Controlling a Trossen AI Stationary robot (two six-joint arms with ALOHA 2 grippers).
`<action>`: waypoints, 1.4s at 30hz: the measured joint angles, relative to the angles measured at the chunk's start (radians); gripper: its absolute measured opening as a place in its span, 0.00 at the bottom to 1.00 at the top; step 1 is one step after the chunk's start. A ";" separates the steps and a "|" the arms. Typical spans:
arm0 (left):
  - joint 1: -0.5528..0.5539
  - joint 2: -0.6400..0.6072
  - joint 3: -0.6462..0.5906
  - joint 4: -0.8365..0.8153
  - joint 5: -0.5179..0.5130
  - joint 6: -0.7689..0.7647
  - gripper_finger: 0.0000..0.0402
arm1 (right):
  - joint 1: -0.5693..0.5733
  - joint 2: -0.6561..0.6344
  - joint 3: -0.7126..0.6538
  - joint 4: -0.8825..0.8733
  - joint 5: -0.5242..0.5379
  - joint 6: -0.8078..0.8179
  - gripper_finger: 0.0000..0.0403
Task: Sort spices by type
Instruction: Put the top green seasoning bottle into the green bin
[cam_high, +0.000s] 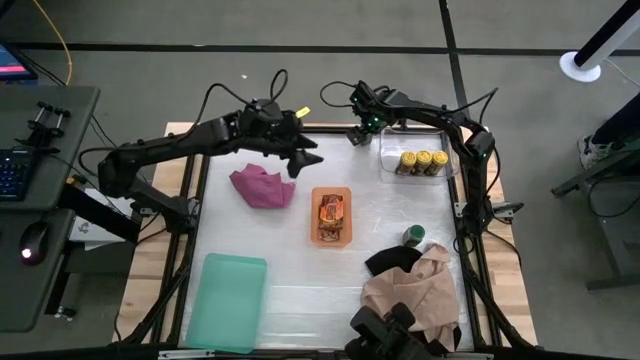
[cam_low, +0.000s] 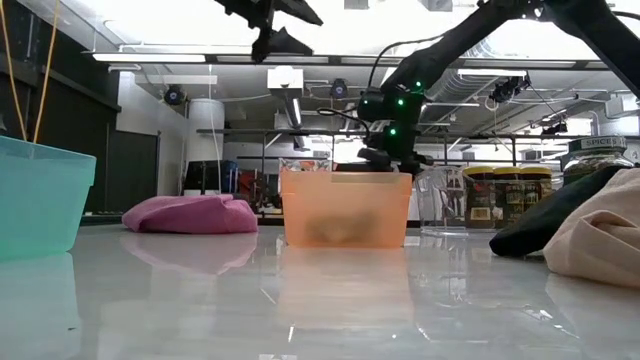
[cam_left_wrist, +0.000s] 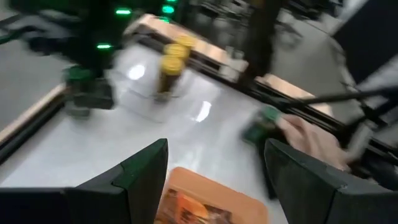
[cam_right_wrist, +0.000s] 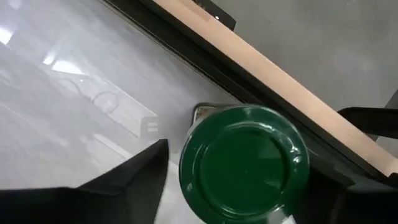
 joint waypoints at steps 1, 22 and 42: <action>-0.003 -0.010 0.000 -0.010 0.027 0.014 0.63 | 0.000 0.000 0.000 -0.004 0.000 0.002 0.63; -0.004 -0.293 -0.374 0.078 0.100 0.111 0.63 | 0.315 -0.276 0.001 0.042 -0.160 -0.018 0.47; -0.479 -0.219 -0.383 0.268 -0.333 0.036 0.64 | 0.830 -0.350 0.001 0.048 -0.074 -0.139 0.47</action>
